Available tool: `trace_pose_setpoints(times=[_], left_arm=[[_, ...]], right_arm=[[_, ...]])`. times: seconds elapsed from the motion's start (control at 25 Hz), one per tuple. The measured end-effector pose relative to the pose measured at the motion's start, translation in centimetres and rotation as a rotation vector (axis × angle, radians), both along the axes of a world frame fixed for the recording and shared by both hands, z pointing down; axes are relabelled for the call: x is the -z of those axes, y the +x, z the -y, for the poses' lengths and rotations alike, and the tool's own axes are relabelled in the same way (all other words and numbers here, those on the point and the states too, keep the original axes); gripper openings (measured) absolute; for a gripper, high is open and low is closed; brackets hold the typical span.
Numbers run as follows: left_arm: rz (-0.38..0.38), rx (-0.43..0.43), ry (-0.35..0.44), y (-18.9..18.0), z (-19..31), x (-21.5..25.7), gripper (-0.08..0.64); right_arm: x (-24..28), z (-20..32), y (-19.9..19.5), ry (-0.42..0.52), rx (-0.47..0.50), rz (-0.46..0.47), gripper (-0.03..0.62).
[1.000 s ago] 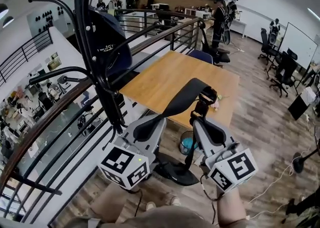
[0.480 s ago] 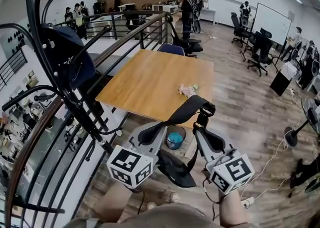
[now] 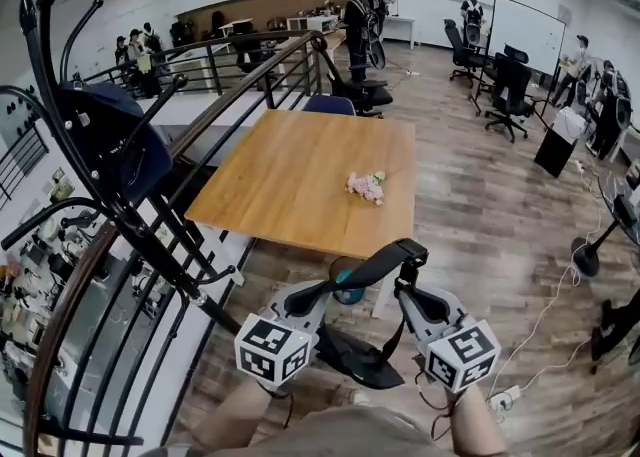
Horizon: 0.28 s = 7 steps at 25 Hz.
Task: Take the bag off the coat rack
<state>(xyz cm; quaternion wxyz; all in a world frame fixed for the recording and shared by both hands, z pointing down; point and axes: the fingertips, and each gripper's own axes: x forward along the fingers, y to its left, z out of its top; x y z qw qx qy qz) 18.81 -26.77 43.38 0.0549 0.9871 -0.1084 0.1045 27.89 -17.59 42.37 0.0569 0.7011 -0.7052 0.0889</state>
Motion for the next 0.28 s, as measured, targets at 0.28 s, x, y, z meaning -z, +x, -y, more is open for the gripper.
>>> trace_pose_setpoints(times=[0.28], left_arm=[[0.01,-0.013,0.014,-0.1,1.1,-1.5,0.017]], right_arm=[[-1.5,1.5,-0.9,0.007,-0.002,-0.001,0.048]])
